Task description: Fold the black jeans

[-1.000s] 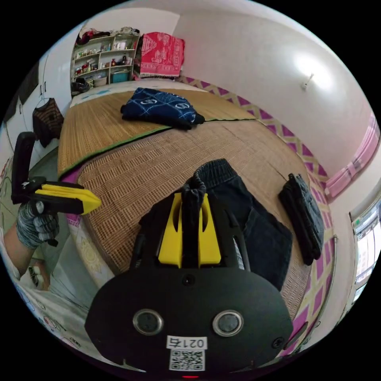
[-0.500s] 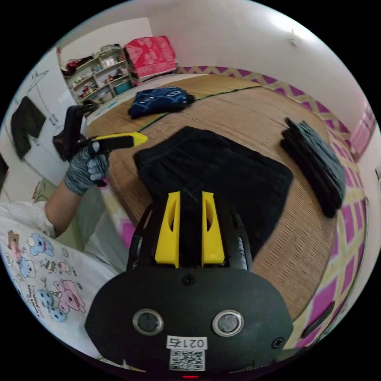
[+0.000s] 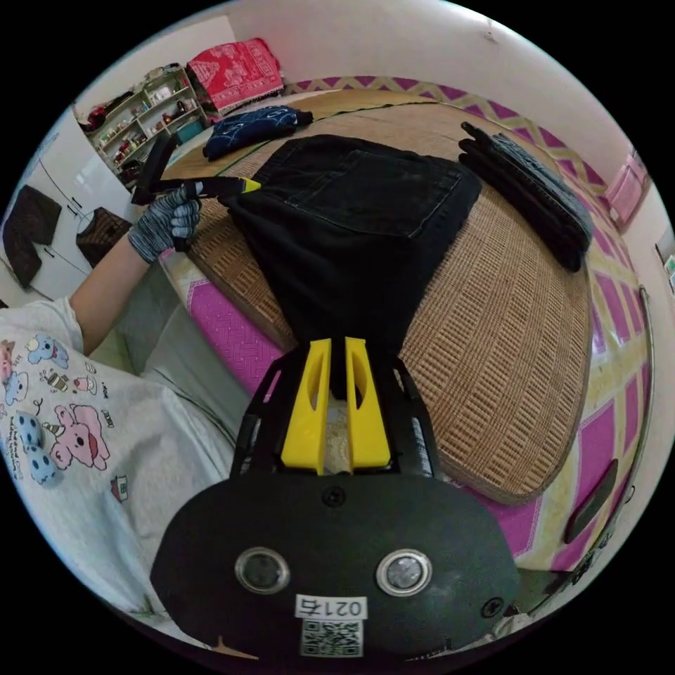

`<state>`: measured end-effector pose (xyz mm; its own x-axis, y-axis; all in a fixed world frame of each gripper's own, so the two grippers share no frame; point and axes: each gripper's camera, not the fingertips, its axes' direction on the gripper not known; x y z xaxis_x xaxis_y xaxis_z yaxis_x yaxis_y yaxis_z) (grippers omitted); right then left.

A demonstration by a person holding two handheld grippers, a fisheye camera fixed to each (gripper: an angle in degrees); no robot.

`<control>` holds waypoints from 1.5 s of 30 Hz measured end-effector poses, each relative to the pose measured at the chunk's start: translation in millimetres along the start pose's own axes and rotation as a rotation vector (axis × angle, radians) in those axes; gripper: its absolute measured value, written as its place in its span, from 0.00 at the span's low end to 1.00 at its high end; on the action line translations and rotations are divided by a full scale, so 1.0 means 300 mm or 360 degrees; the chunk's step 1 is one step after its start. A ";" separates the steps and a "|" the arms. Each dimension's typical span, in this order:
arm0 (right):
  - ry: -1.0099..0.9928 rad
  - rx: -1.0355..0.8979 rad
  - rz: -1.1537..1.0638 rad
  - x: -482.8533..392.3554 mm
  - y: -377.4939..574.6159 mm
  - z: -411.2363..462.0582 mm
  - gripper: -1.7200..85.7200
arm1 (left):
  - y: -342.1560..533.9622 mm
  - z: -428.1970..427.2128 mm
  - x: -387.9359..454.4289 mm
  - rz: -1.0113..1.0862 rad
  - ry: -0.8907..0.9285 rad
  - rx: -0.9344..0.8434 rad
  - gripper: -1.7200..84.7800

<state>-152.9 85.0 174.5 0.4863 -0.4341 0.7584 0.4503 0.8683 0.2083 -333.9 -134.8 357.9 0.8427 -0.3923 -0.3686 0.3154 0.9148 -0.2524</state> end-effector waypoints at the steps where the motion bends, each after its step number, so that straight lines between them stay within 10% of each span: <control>1: -0.0023 0.0134 0.0089 0.063 -0.008 -0.047 0.09 | -0.004 -0.029 -0.011 -0.0024 0.0042 0.0074 0.01; 12: -0.0926 0.0363 0.0712 0.856 -0.154 0.098 0.18 | -0.204 -0.118 -0.290 -0.0367 0.0433 -0.0182 0.19; 23: -0.1184 0.0107 0.0675 0.964 -0.315 0.306 0.11 | -0.366 -0.146 -0.314 -0.0342 0.0518 -0.0451 0.10; 32: -0.0944 0.0175 0.0190 0.706 -0.711 0.081 0.09 | -0.497 -0.526 -0.281 -0.0178 0.0405 -0.0128 0.08; 45: -0.0690 0.0124 -0.0367 -0.216 -2.097 0.344 0.10 | -0.760 -1.268 -0.811 -0.0631 -0.0199 0.0529 0.09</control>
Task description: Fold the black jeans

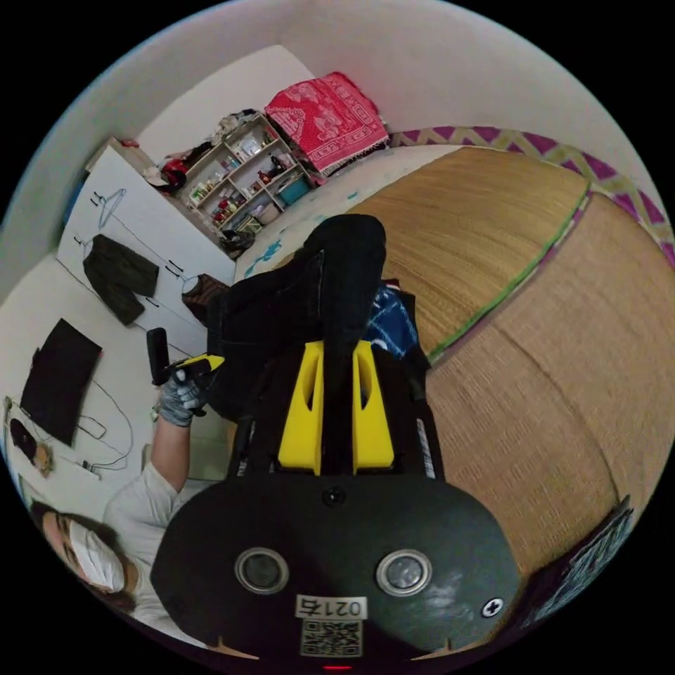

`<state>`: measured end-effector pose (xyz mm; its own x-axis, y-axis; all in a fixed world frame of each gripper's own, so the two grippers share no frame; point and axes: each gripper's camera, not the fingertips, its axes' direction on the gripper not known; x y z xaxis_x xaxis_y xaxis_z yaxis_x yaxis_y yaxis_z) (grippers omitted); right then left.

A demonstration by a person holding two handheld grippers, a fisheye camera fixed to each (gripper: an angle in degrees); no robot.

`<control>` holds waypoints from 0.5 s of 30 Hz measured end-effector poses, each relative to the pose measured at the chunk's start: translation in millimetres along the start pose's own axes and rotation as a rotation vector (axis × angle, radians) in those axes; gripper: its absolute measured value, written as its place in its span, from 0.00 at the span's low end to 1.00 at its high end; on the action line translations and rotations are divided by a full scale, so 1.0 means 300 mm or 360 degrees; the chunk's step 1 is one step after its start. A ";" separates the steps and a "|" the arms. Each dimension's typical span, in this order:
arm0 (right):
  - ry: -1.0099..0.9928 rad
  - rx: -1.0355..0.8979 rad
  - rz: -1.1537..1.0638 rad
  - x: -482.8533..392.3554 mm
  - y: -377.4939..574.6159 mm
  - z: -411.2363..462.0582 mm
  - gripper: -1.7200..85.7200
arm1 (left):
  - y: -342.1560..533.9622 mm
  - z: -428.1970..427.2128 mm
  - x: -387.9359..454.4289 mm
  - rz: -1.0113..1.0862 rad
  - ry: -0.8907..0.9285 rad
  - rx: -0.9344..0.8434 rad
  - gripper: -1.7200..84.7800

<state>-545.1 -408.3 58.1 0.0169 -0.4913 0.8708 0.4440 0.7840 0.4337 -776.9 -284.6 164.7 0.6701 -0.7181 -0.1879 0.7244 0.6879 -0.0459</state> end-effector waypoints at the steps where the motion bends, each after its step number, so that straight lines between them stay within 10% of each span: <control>1: 0.0093 -0.0009 0.0000 -0.023 -0.047 0.078 0.10 | -0.007 0.007 -0.043 -0.0066 -0.0010 0.0025 0.09; 5: 0.0237 -0.0031 -0.0011 -0.032 -0.034 0.242 0.11 | 0.068 0.048 -0.259 -0.0290 -0.0189 0.0028 0.12; 15: 0.0546 0.0057 -0.0194 -0.007 0.688 0.014 0.14 | 0.506 0.181 0.340 0.0702 -0.0511 -0.0010 0.10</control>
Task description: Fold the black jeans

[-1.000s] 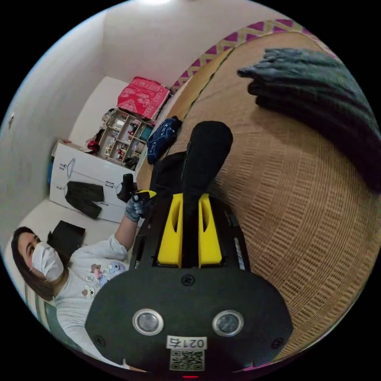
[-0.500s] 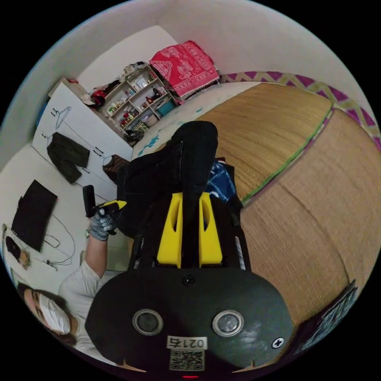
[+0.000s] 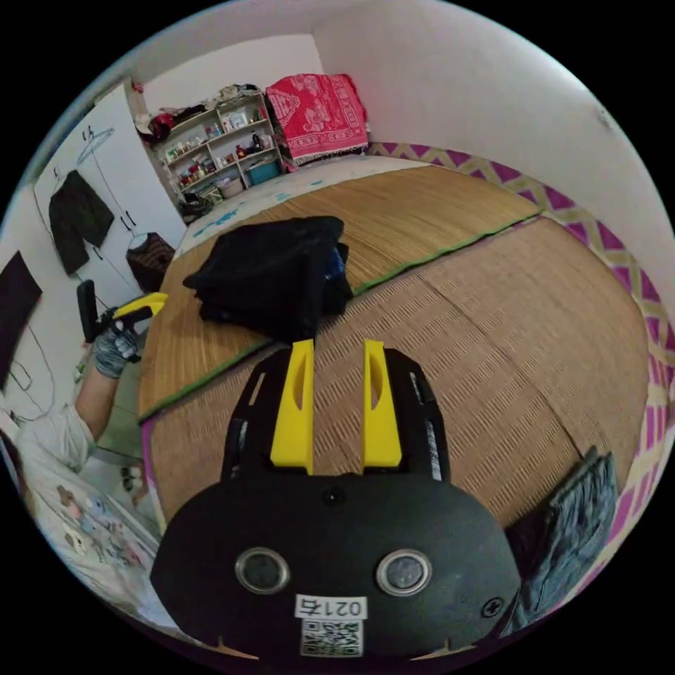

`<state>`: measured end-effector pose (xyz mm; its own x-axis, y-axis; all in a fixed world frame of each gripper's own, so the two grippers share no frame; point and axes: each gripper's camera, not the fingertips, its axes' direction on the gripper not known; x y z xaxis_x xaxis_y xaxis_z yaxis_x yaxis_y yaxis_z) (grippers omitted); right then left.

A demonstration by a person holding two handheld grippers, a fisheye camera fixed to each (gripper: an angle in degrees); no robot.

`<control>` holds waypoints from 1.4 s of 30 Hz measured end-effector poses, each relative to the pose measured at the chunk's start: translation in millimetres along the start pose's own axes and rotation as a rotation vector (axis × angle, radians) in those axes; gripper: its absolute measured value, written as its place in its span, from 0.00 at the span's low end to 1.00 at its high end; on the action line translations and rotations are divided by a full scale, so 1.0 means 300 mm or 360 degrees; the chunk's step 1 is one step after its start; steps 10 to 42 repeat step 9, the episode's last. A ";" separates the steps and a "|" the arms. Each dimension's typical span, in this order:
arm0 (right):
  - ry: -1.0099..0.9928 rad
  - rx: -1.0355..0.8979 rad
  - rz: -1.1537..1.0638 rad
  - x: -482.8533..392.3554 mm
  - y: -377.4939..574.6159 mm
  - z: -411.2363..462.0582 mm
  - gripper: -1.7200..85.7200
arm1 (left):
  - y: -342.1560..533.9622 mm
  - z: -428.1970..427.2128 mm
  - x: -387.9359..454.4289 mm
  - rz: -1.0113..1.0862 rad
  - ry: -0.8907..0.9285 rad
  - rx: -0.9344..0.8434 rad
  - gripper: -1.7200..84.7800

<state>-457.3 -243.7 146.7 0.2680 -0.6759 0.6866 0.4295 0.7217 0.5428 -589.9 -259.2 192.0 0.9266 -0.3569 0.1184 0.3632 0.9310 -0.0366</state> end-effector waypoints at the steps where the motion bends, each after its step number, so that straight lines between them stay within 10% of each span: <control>1: 0.0153 -0.0005 -0.0025 -0.007 0.110 -0.044 0.15 | 0.010 0.014 0.043 0.0028 0.0018 -0.0024 0.10; 9: 0.0929 -0.0025 0.0161 0.105 0.618 -0.265 0.17 | 0.161 0.155 0.521 0.0221 0.0284 -0.0110 0.02; 42: 0.0929 -0.0025 0.0161 0.105 0.618 -0.265 0.17 | 0.161 0.155 0.521 0.0221 0.0284 -0.0110 0.02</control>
